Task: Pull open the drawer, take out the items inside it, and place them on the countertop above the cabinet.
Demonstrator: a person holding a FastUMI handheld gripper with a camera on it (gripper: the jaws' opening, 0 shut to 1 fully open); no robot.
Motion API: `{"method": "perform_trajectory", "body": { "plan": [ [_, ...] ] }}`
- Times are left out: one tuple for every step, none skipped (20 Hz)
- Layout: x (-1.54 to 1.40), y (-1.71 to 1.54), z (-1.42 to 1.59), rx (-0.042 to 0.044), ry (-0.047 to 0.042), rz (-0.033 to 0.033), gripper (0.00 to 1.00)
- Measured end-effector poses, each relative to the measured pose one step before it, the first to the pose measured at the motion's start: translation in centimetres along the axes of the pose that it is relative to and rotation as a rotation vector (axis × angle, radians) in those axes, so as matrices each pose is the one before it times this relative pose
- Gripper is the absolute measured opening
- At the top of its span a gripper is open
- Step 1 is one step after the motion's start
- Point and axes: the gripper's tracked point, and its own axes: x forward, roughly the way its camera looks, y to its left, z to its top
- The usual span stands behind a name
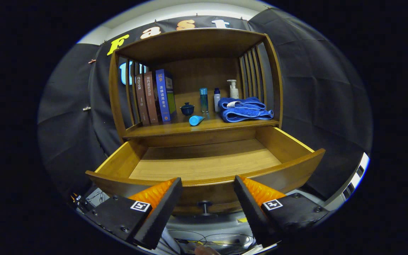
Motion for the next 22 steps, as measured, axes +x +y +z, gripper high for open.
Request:
{"method": "perform_trajectory", "body": {
  "plan": [
    [0.737, 0.071, 0.196, -0.00598, 0.00581, -0.00108, 0.99],
    [0.825, -0.055, 0.301, -0.00688, 0.00168, -0.00191, 0.99],
    [0.841, 0.058, 0.232, -0.00088, 0.00725, -0.00038, 0.99],
    [0.785, 0.149, 0.204, 0.00075, 0.00684, -0.00111, 0.99],
    [0.85, 0.067, 0.367, 0.00303, 0.00502, -0.00025, 0.99],
    [0.72, 0.101, 0.57, 0.00259, -0.00099, 0.00073, 0.99],
    [0.907, 0.077, 0.886, 0.00089, -0.01479, 0.00199, 0.99],
    [0.944, 0.001, -0.174, -0.0027, 0.02249, -0.00131, 0.99],
    [0.495, -0.046, 0.467, 0.00102, -0.00504, 0.00105, 0.99],
    [1.193, 0.128, 0.078, -0.00106, 0.00512, -0.0001, 1.0],
    [0.626, 0.072, 0.339, -0.00138, 0.00061, 0.0001, 0.99],
    [0.933, -0.008, 0.334, -0.00297, -0.00276, -0.00006, 0.99],
    [0.862, 0.039, 0.248, -0.00168, -0.00239, 0.0009, 0.99],
    [0.697, 0.135, 0.203, -0.00088, -0.00054, 0.00065, 0.99],
    [0.716, 0.033, 0.302, 0.00027, -0.00181, 0.00008, 0.99],
    [0.733, 0.047, 0.192, 0.00033, -0.00179, 0.00055, 1.0],
    [0.683, 0.03, 0.204, -0.00154, -0.0025, -0.00009, 1.0],
    [0.541, 0.071, 0.162, -0.00214, -0.0021, -0.00015, 0.99],
    [0.632, 0.049, 0.162, -0.00172, -0.0003, -0.00025, 1.0],
    [0.475, 0.064, 0.19, -0.00054, -0.00014, -0.00019, 1.0],
    [0.507, 0.054, 0.115, 0.00008, 0.00048, -0.00026, 1.0],
    [0.357, 0.028, 0.151, 0.00032, -0.00006, -0.00065, 1.0]
  ]
}}
